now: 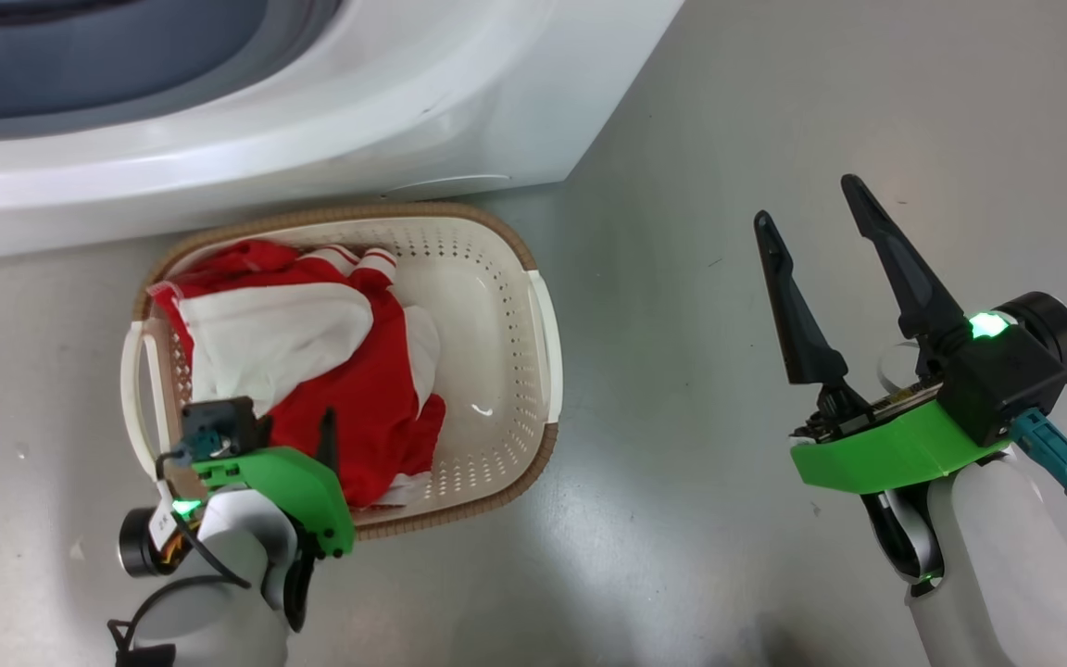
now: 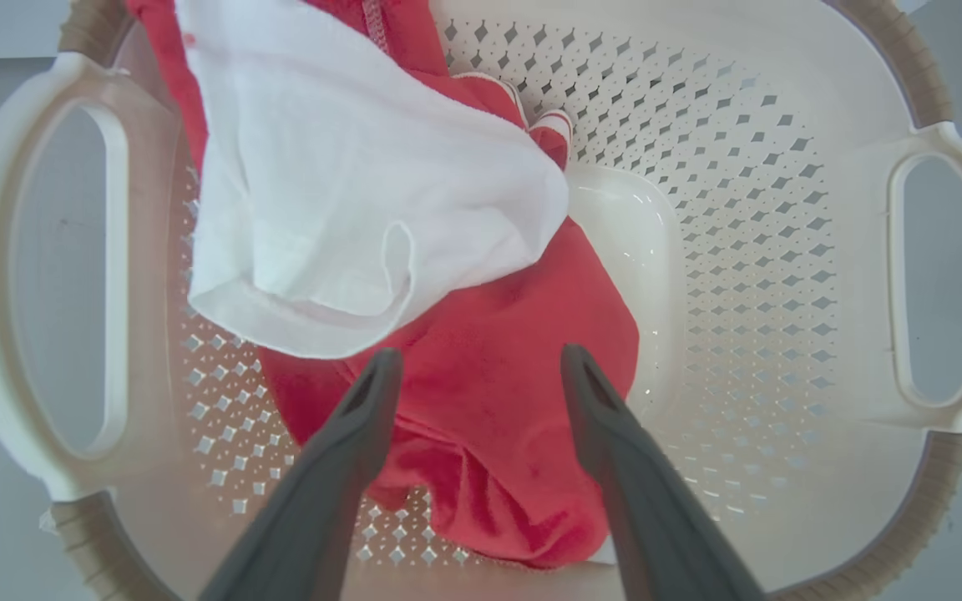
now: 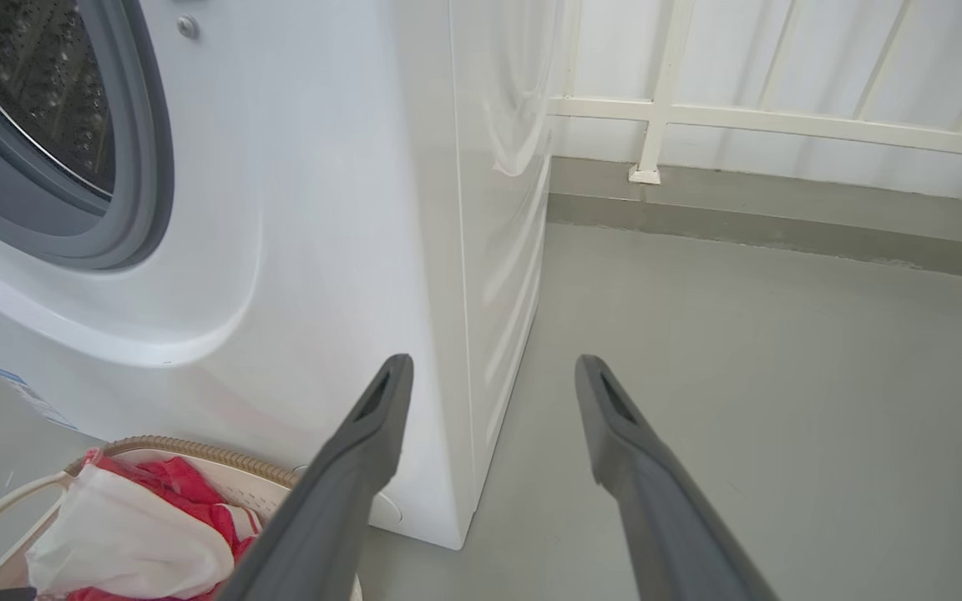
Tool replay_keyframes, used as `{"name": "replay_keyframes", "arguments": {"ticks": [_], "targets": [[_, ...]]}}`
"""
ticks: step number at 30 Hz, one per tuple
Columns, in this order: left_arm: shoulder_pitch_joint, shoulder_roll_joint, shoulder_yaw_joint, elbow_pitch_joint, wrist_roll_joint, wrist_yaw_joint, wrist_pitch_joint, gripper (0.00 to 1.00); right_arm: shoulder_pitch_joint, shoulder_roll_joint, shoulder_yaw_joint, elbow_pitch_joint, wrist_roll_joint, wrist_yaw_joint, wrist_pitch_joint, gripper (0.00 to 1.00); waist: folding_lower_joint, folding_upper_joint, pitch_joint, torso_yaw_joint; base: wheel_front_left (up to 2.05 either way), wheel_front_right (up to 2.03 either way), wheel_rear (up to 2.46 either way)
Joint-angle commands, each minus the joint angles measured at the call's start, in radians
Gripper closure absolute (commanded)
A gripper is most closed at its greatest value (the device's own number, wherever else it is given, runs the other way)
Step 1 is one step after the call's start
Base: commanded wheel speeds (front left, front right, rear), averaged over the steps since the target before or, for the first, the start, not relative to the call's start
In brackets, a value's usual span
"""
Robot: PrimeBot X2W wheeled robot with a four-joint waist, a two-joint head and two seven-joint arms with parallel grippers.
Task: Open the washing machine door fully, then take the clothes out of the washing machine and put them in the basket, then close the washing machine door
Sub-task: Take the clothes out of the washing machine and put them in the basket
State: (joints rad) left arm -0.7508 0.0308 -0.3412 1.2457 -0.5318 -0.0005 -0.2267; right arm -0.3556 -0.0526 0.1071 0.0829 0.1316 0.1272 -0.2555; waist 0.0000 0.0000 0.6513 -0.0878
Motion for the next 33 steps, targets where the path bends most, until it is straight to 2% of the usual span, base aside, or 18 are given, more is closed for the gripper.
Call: {"name": "replay_keyframes", "arguments": {"ticks": [1,11,23,28,33], "targets": [[0.003,0.020,0.020,0.000,-0.015,-0.005,-0.016,0.00,0.002,0.002,0.017,-0.019,0.004,0.003,-0.006,0.00,0.0000,0.0000,-0.002,0.003,0.00,0.00,0.00],[-0.009,0.020,0.024,-0.030,-0.015,-0.017,-0.034,0.00,0.007,0.002,0.013,-0.005,0.007,0.003,-0.006,0.00,0.0000,0.0000,-0.045,0.023,0.00,0.00,0.00],[0.071,0.025,0.047,-0.236,0.042,0.009,-0.035,0.00,0.035,0.002,0.011,0.013,0.005,0.003,-0.006,0.00,0.0000,0.0000,-0.141,0.047,0.00,0.00,0.00],[0.118,0.024,0.069,-0.306,0.031,-0.006,-0.035,0.00,0.056,-0.001,0.006,0.023,0.000,0.003,-0.006,0.00,0.0000,0.0000,-0.195,0.057,0.00,0.00,0.00],[0.168,0.023,0.091,-0.402,0.043,0.010,-0.035,0.00,0.076,-0.003,0.003,0.034,-0.003,0.003,-0.006,0.00,0.0000,0.0000,-0.252,0.064,0.00,0.00,0.00]]}}
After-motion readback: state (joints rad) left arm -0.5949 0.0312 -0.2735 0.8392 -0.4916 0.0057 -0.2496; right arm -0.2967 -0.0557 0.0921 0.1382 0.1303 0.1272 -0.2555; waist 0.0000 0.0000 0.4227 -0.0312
